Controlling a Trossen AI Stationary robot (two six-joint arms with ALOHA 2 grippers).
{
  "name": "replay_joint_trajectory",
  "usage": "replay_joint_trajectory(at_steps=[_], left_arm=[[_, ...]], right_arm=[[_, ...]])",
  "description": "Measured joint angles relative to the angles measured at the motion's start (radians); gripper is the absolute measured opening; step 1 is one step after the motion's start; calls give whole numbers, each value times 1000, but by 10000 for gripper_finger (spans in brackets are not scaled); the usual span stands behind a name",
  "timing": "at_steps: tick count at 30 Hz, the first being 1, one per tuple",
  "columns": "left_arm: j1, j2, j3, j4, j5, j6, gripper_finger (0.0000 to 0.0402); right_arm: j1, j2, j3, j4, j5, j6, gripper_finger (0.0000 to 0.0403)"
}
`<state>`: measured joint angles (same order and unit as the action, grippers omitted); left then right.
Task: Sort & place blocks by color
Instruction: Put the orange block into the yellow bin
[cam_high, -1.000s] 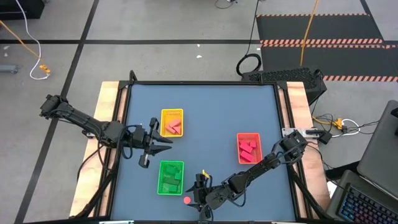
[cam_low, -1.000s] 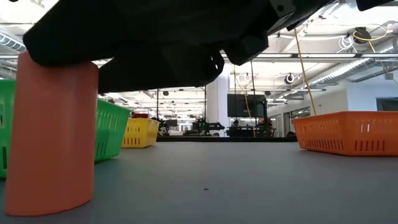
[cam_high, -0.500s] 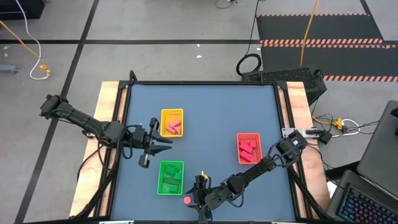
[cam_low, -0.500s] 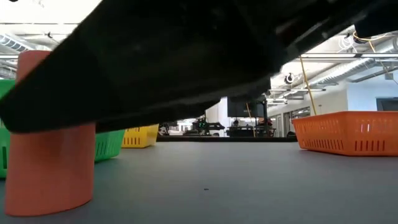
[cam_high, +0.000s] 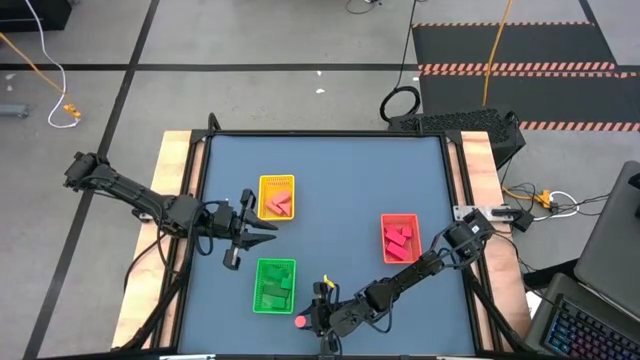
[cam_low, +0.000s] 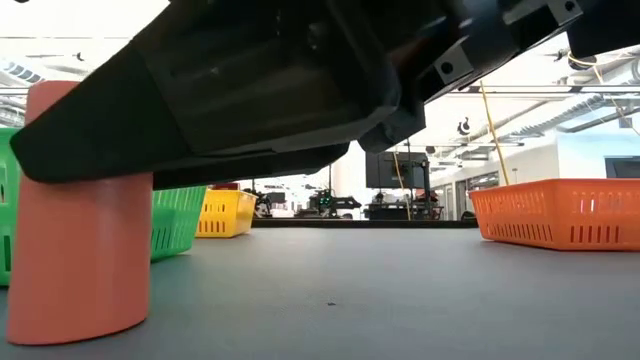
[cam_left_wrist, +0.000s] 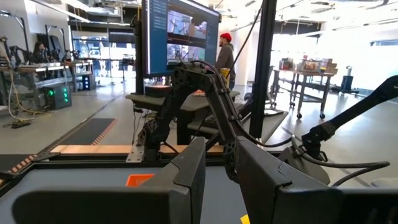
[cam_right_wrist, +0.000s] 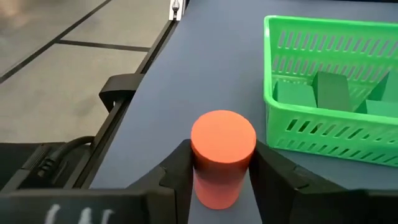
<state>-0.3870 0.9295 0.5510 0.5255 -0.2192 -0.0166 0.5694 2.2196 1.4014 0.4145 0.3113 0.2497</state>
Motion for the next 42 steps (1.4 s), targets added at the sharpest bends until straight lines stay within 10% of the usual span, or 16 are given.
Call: replay_joint_trajectory(at_steps=[20, 28, 42], left_arm=[[0, 0, 0, 0, 0, 7, 88], [0, 1, 0, -4, -2, -31, 88], [1, 286, 19, 184, -112, 244, 91]], right_arm=[[11, -204, 0, -187, 7, -150, 116], [20, -419, -9, -264, 254, -471, 116], [-179, -724, -217, -229, 263, -444, 116]])
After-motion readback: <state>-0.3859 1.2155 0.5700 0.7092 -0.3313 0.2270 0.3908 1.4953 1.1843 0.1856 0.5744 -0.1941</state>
